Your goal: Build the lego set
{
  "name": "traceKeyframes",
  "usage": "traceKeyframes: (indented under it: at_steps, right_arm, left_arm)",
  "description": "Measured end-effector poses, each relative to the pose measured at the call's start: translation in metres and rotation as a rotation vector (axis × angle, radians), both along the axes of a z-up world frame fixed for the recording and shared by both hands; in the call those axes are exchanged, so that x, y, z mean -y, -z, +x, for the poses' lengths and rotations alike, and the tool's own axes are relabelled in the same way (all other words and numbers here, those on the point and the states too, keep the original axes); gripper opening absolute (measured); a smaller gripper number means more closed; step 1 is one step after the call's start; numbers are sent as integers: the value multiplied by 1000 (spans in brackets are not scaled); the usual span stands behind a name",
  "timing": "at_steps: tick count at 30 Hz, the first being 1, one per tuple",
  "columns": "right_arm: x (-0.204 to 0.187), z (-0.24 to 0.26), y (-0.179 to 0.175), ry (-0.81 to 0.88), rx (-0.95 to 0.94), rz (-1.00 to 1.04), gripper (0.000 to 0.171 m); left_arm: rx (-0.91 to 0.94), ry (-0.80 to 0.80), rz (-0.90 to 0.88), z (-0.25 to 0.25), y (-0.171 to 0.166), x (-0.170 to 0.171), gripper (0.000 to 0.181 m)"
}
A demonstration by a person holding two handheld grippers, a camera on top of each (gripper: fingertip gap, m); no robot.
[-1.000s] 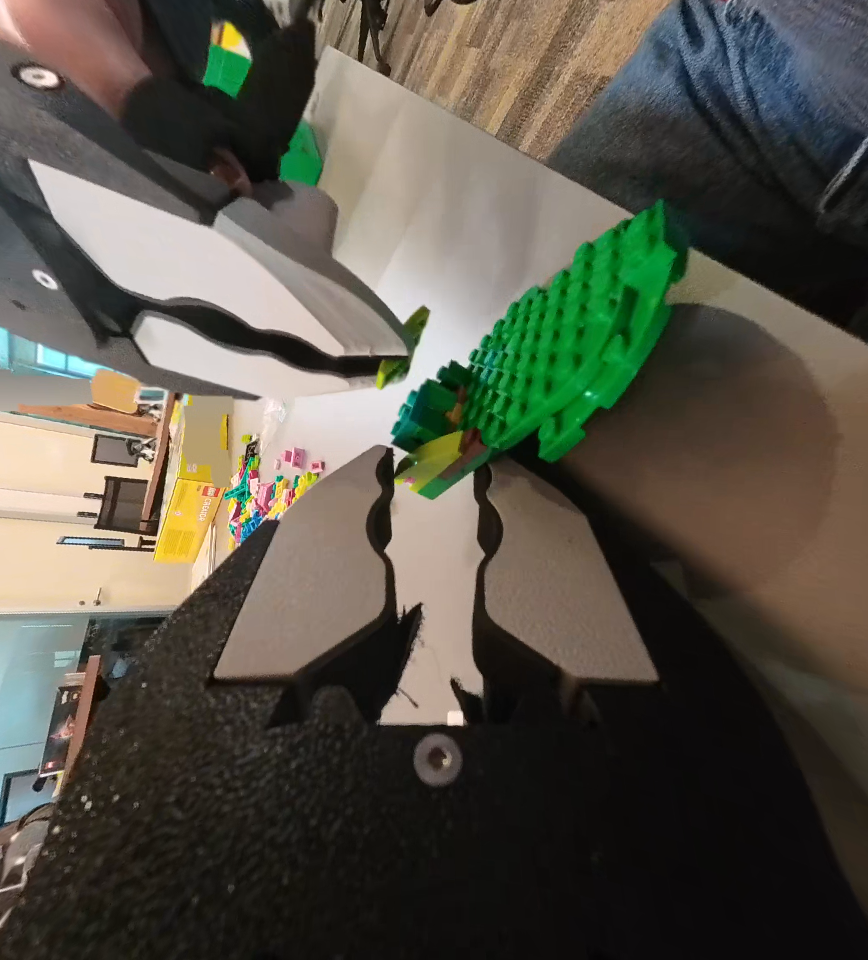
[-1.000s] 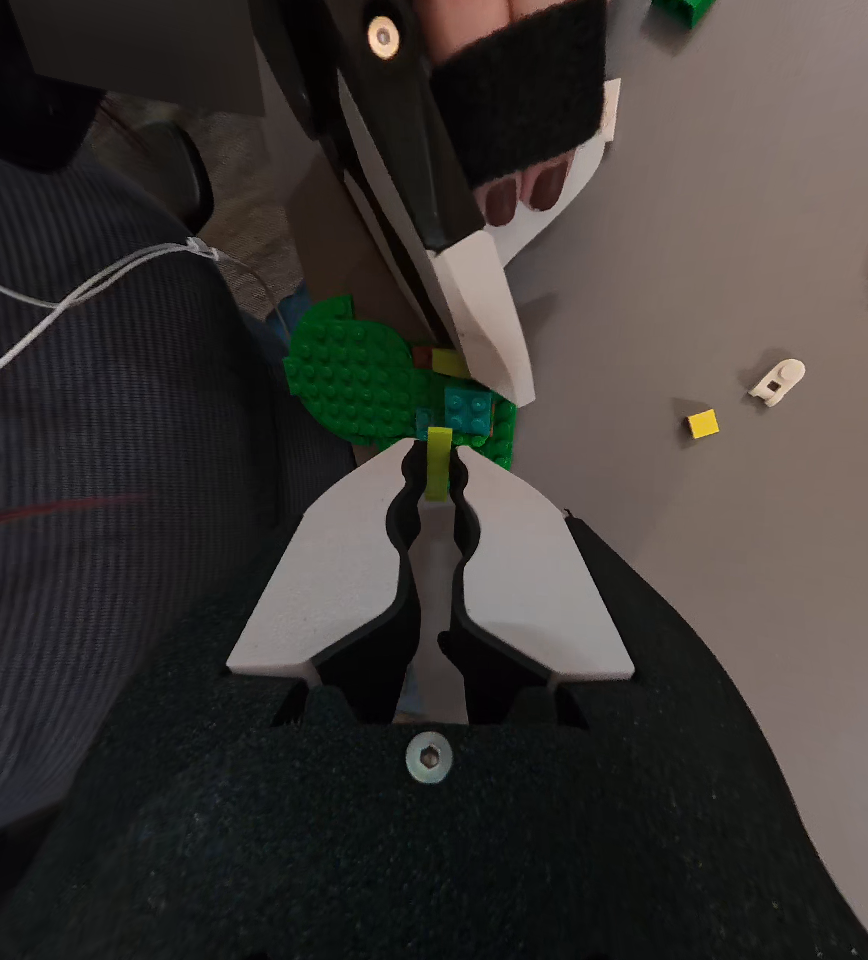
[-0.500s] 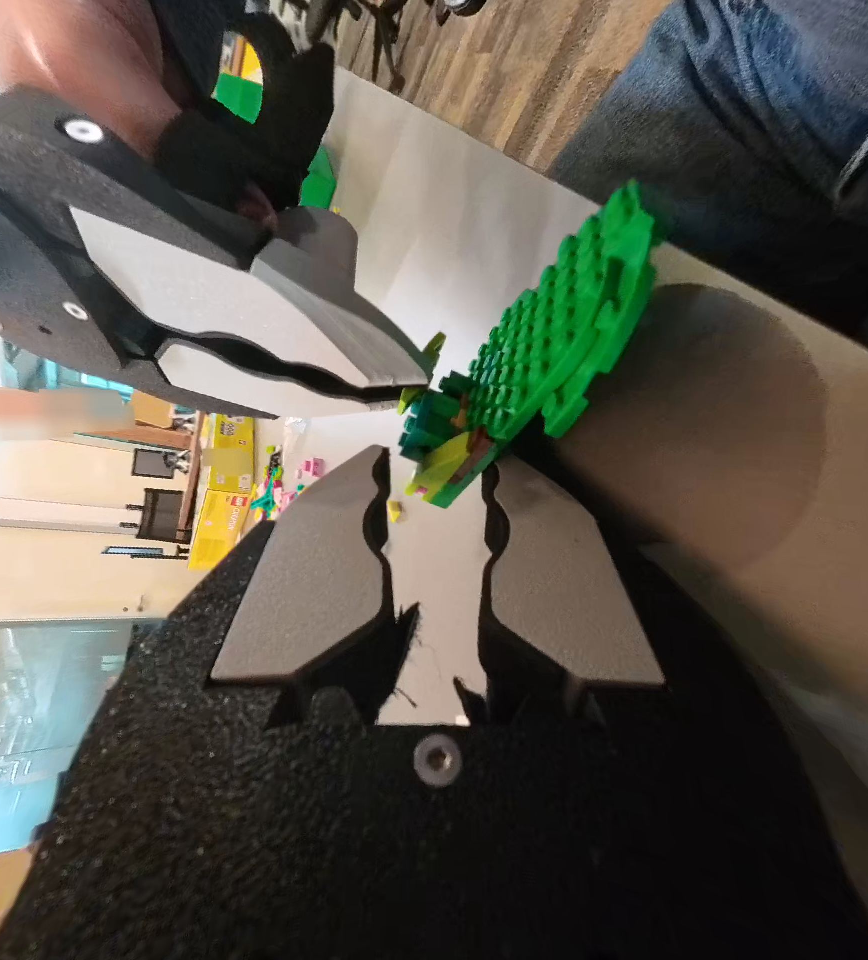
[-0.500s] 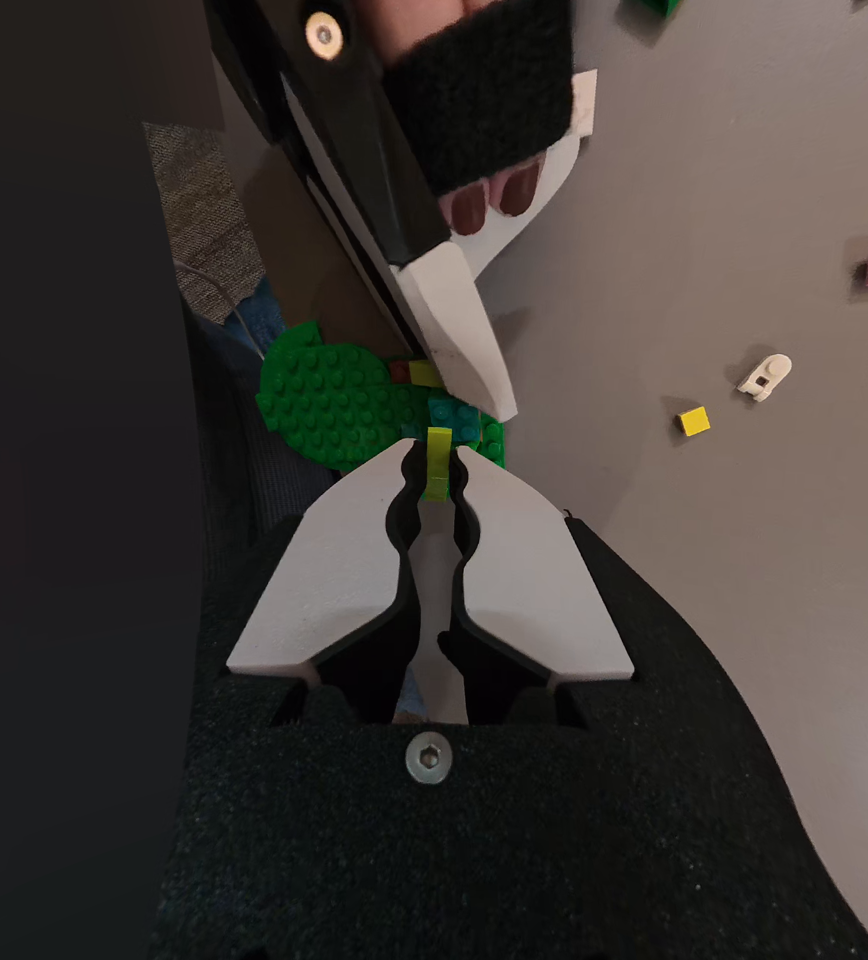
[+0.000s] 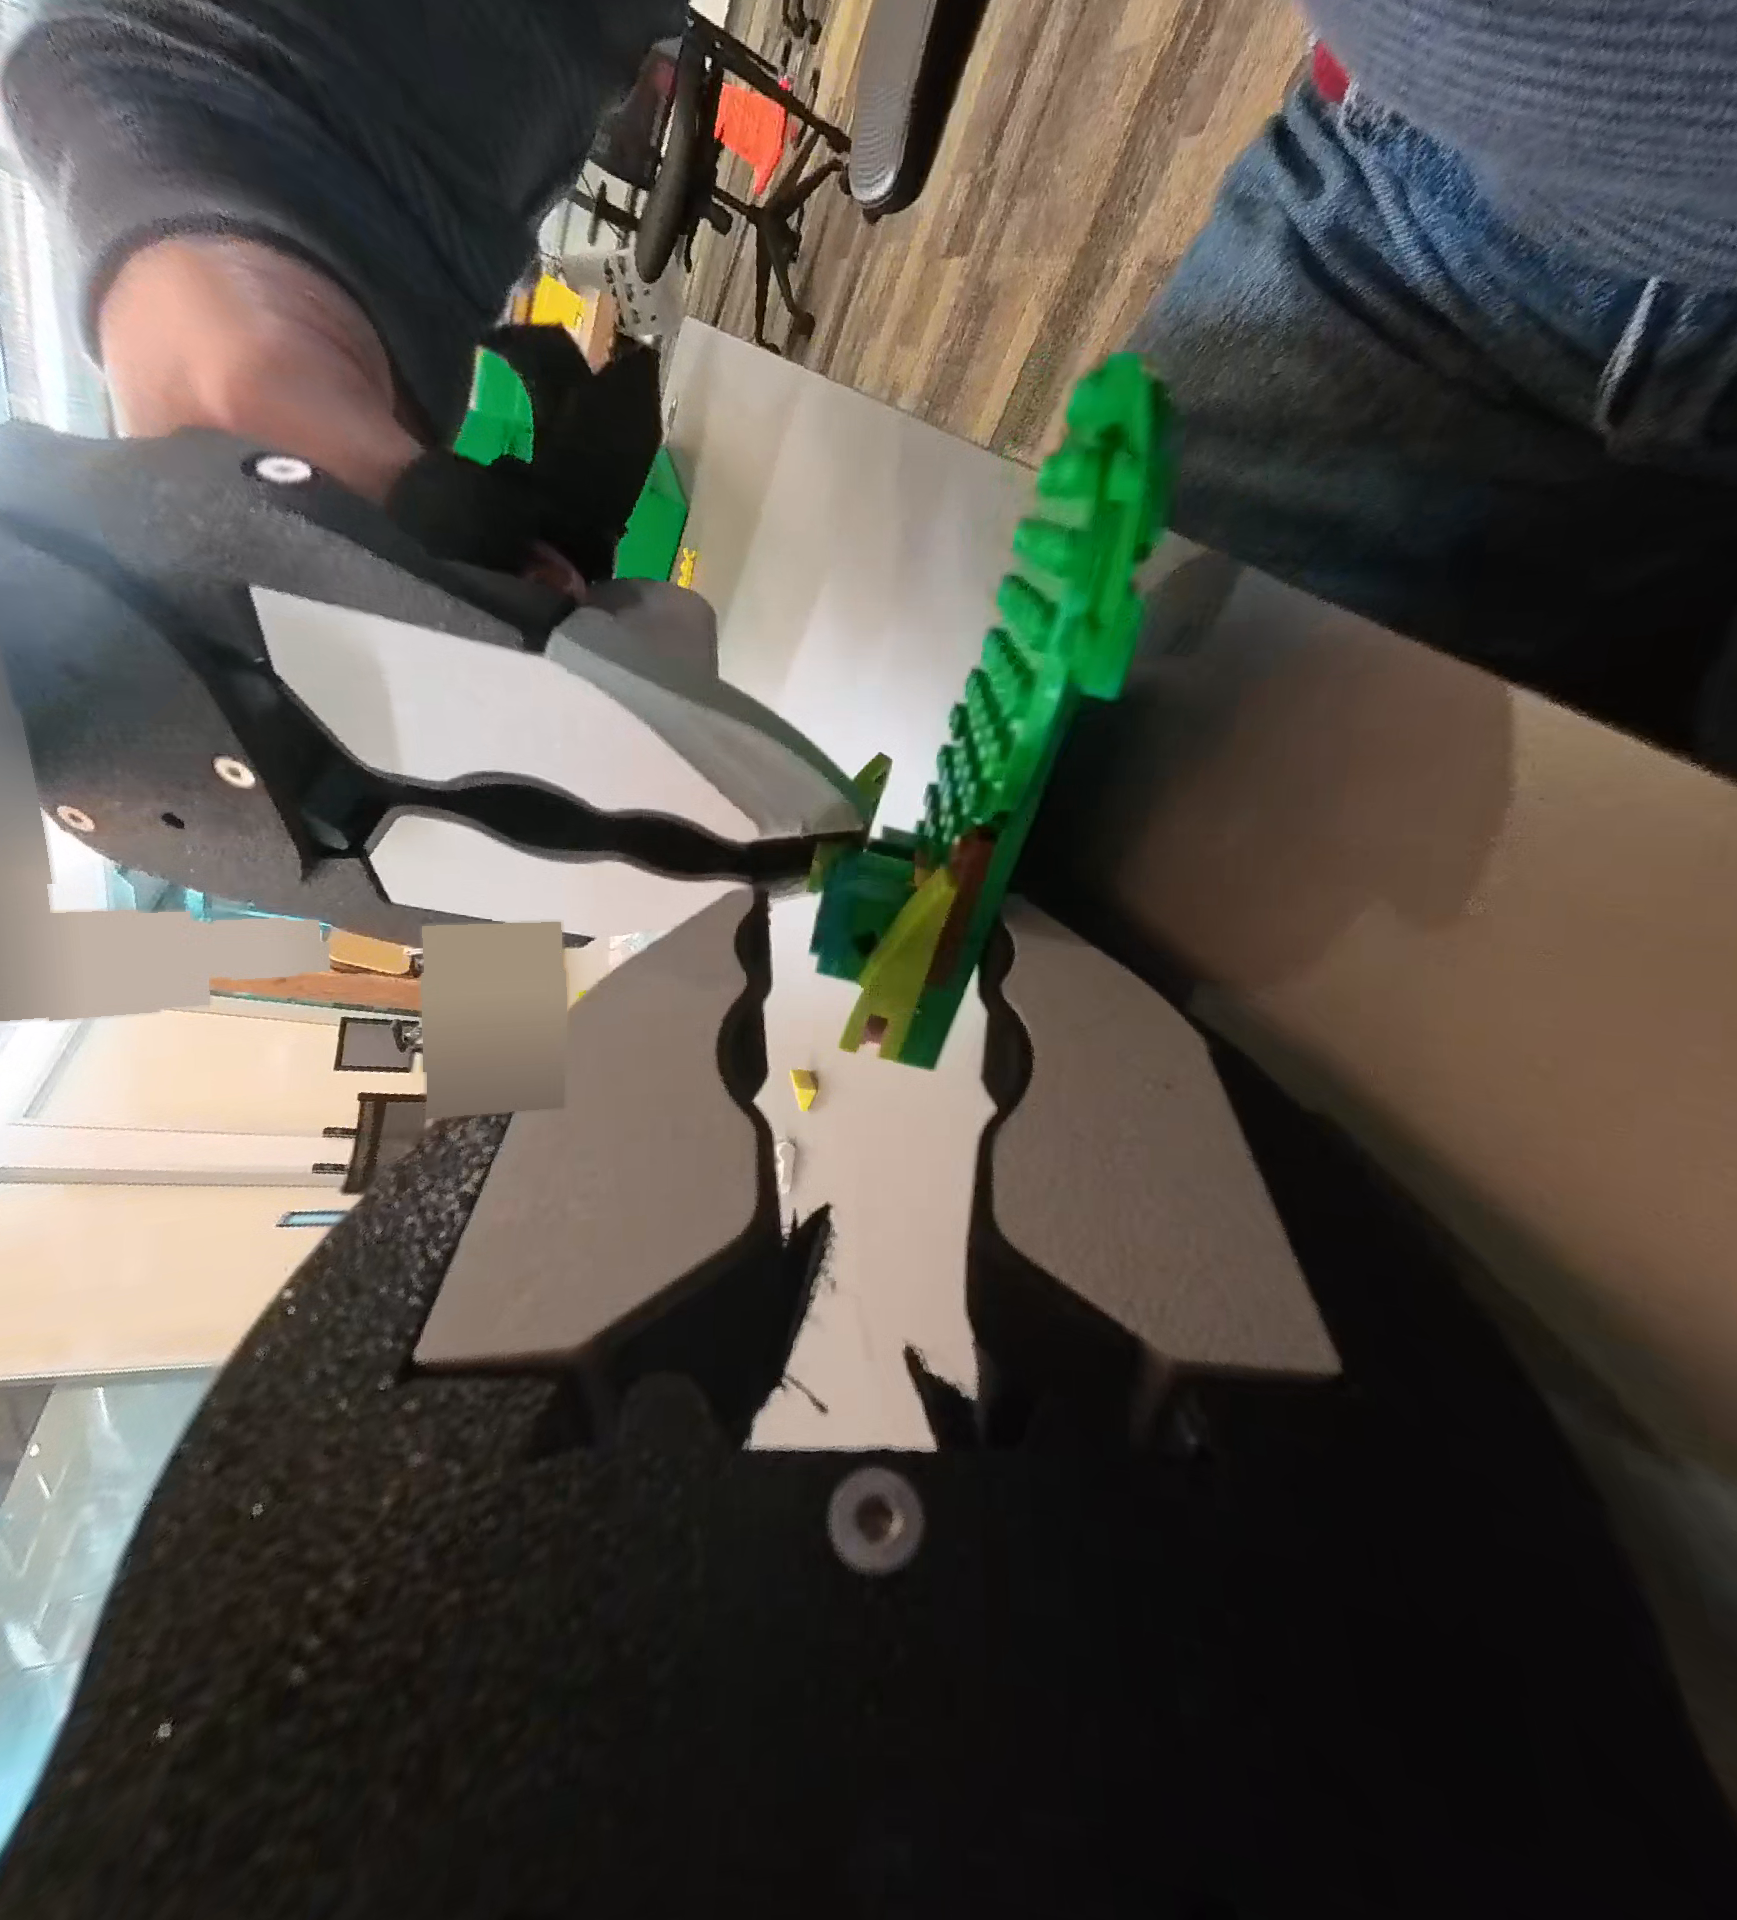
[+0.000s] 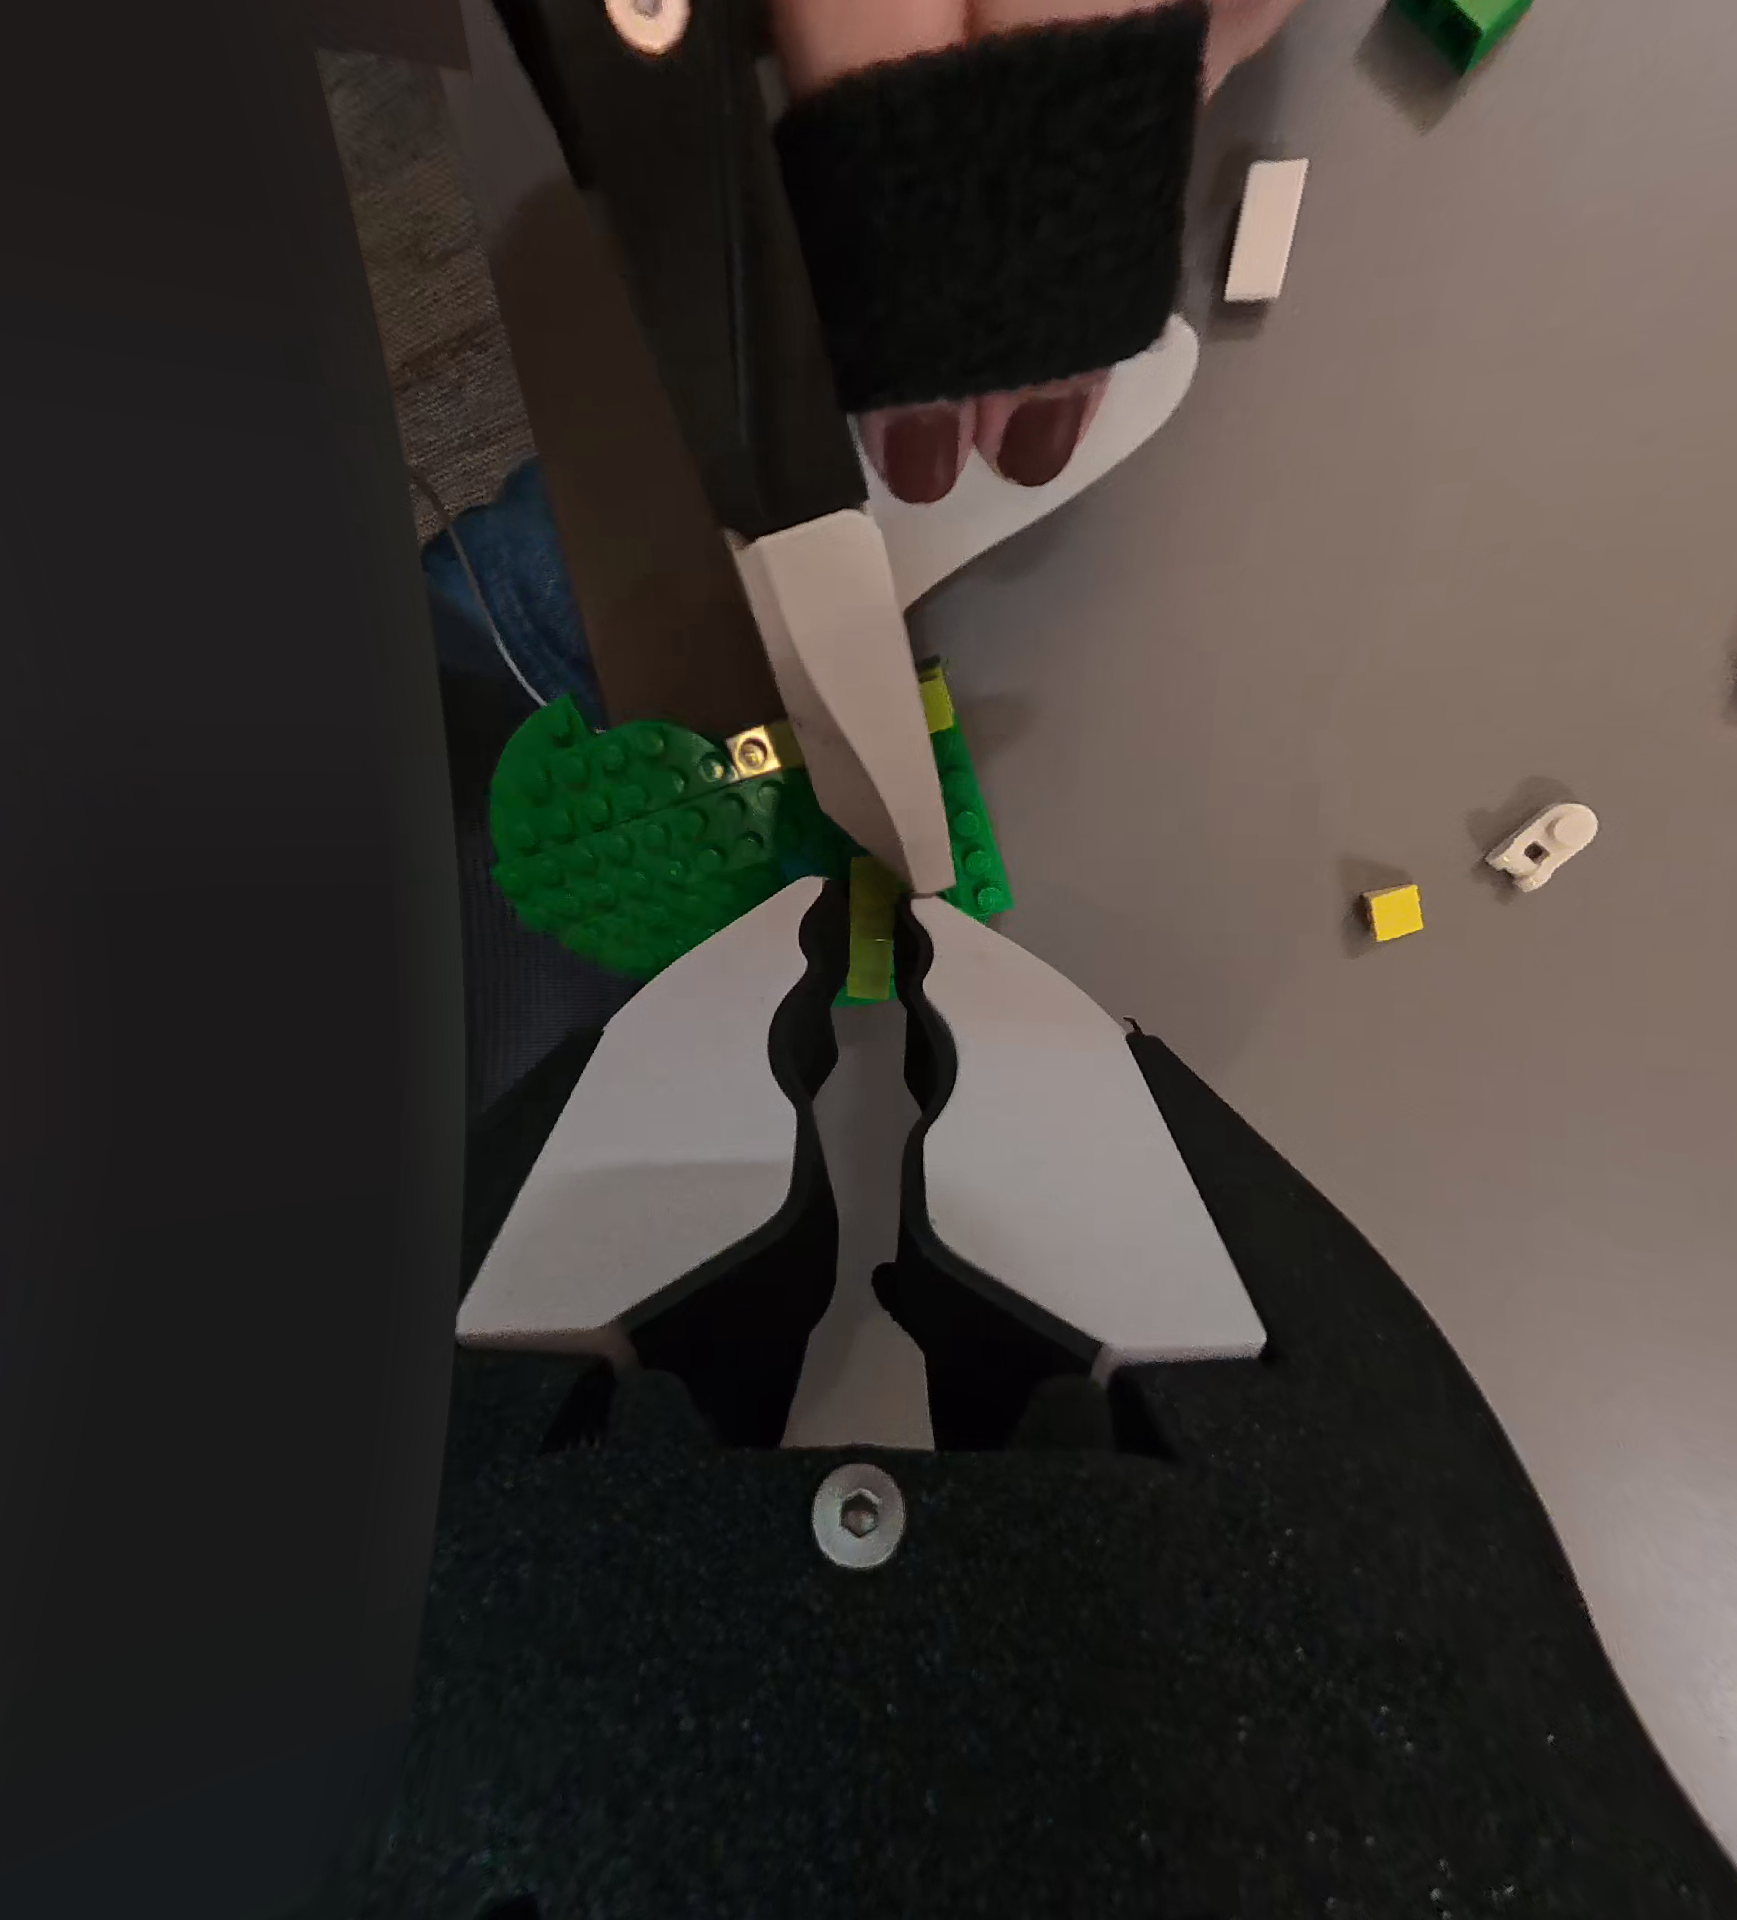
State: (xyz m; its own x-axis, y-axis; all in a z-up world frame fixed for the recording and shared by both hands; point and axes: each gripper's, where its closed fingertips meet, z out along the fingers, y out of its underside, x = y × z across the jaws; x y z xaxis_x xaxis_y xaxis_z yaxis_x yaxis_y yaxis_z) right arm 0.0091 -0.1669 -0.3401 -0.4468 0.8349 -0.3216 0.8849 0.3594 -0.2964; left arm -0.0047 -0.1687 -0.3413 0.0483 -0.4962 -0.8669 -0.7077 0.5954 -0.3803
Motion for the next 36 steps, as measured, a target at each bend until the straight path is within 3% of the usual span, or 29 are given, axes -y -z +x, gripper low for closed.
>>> traceKeyframes:
  at_steps: [9, 21, 36]
  right_arm:
    - [0, -2, -6, -129, -63, 44, 8]
    - [-1, -7, -9, -270, -307, 236, 8]
    - [-4, -11, -6, -289, -314, 262, 8]
  left_arm:
    - [30, -11, -33, -3, -2, -1, 41]
    - [42, -22, -37, -2, -3, 0, 42]
    - [38, -14, 44, -6, -8, -2, 42]
